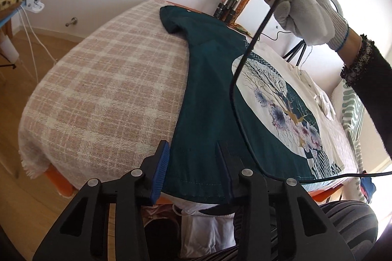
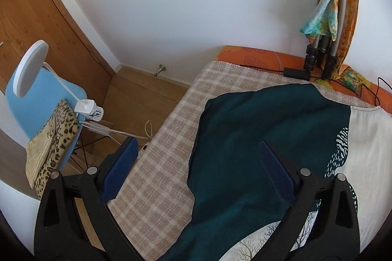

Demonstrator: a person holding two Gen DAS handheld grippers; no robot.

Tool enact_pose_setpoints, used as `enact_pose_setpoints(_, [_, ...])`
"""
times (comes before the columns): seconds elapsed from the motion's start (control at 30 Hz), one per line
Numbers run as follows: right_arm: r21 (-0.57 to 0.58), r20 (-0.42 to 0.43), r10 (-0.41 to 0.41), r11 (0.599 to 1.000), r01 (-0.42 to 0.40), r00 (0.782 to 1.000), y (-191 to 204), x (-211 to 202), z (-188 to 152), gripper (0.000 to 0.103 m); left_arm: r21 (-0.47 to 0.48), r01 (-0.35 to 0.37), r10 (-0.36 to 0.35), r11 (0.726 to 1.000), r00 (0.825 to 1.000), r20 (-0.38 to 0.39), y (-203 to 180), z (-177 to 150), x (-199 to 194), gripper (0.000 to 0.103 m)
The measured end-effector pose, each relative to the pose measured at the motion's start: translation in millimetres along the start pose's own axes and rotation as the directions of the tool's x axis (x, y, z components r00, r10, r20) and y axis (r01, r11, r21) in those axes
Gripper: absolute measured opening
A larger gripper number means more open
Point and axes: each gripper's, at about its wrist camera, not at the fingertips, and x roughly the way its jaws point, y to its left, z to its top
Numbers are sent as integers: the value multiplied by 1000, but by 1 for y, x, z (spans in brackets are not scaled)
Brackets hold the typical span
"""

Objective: Fold small clothes
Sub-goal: 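Move the left tool to the dark-green sleeve edge and close on it, then fold the gripped dark-green side inward over the shirt body with the left tool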

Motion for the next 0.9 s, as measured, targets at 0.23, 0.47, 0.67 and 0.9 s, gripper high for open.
enact_pose_setpoints(0.23, [4,-104,-27,1000,28,994,3,95,19,83,-56,88,-88,995,996,4,11,-2,6,17])
enact_pose_setpoints(0.47, [-57,-176,-123,992,115,977,12,171,30,79,-102,135,-134,986,991,12,21,-1,7,10])
enact_pose_setpoints(0.67, [-128,-230,-224,972,199,947,11,205,30,58,-97,136,-136,986,991,9,17,2,9,6])
enact_pose_setpoints(0.9, [-139,-201,-265,961,240,943,1,198,36,6,-98,123,-122,988,992,18,16,4,8,3])
